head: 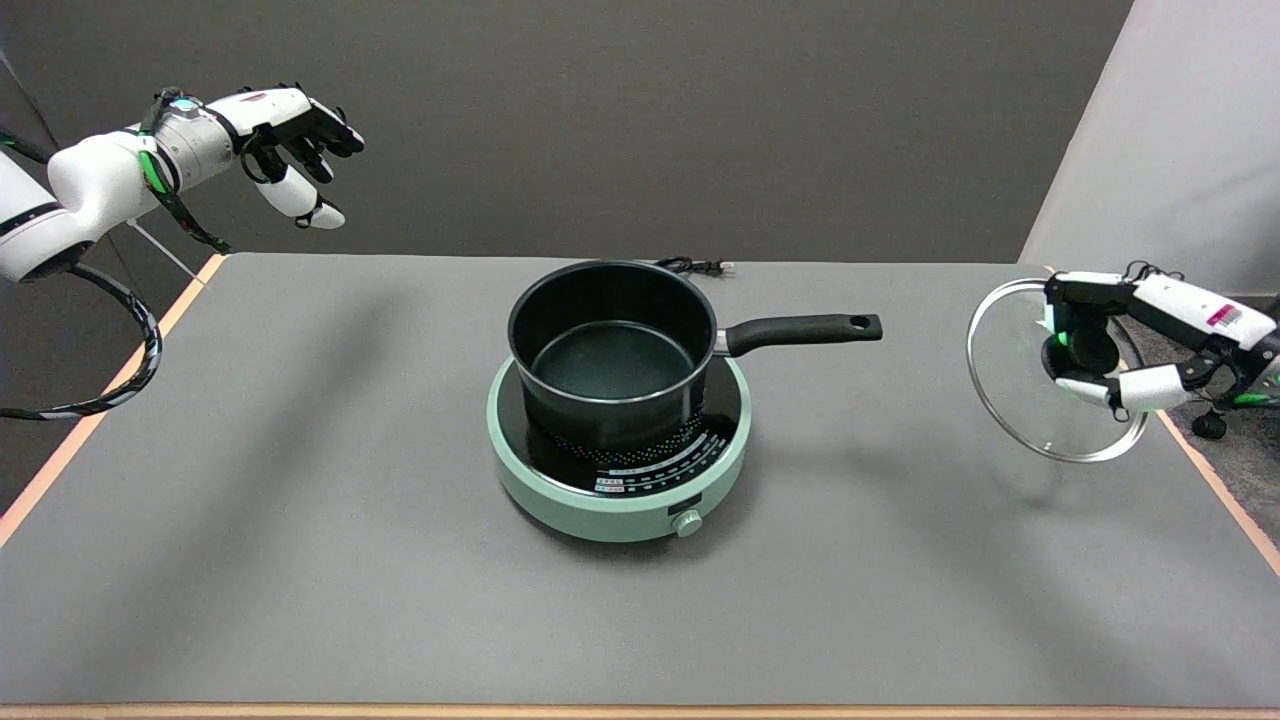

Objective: Pick up the pot lid.

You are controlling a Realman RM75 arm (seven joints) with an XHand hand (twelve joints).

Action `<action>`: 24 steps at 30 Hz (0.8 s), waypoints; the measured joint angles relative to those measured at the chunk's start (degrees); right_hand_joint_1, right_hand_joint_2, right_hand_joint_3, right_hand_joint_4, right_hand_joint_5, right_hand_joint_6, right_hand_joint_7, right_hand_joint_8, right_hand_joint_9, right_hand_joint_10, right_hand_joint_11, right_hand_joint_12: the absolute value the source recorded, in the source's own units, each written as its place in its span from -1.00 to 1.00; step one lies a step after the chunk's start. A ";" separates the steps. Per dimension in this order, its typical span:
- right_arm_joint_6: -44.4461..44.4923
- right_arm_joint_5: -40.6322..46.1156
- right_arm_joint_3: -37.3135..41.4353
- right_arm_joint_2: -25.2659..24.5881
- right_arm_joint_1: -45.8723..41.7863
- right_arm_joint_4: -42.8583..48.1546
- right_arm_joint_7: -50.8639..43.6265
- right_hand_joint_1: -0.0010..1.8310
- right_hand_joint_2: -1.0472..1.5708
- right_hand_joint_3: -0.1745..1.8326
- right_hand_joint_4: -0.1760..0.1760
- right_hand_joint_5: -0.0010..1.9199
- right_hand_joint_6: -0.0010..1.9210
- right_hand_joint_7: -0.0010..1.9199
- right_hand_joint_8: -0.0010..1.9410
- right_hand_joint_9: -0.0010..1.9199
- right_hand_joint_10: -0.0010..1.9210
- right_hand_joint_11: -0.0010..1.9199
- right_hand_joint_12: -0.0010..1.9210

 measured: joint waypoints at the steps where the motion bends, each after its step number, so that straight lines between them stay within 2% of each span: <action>1: 0.20 0.00 -0.27 0.20 0.29 0.05 0.18 0.44 0.46 0.08 0.56 -0.56 0.85 -0.26 0.82 -0.29 1.00 -0.65 1.00; 24: 3.64 0.00 -5.64 6.41 5.19 3.15 2.81 0.45 0.45 0.11 0.56 -0.55 0.84 -0.25 0.82 -0.27 1.00 -0.61 1.00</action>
